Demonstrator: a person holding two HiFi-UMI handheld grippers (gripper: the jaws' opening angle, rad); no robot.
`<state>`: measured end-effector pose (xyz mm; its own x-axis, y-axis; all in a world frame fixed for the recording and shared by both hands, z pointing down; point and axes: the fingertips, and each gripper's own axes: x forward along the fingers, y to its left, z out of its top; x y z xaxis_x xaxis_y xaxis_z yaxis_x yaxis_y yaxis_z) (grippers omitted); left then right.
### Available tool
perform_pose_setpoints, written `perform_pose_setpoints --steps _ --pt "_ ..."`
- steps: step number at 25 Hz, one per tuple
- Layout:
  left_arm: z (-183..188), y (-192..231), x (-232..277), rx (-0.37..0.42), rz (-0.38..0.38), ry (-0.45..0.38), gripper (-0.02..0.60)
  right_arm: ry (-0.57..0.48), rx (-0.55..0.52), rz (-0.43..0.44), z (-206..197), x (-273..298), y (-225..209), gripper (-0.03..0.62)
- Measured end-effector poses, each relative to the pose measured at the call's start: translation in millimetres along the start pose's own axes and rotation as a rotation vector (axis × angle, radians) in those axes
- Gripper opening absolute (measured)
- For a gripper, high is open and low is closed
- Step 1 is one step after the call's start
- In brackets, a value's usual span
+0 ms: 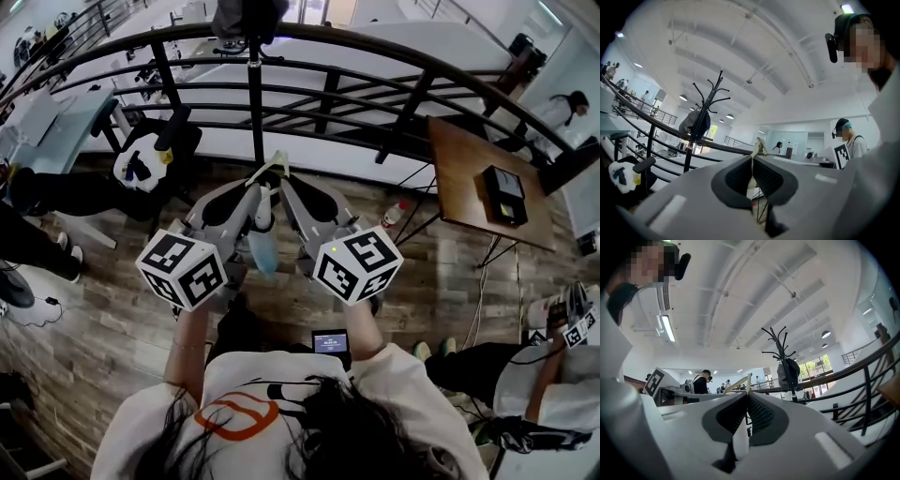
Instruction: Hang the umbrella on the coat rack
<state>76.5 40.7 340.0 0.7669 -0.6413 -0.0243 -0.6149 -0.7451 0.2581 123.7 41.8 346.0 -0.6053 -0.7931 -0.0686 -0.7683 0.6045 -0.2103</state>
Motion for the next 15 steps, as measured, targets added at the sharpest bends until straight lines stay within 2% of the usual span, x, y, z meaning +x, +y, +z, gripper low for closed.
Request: perform_pose_setpoints --steps 7,15 --pt "6 40 19 -0.026 -0.028 0.004 0.000 -0.012 0.009 -0.022 -2 40 -17 0.029" --pt "39 121 56 -0.065 -0.098 0.009 0.000 -0.013 0.012 -0.079 9 134 -49 0.029"
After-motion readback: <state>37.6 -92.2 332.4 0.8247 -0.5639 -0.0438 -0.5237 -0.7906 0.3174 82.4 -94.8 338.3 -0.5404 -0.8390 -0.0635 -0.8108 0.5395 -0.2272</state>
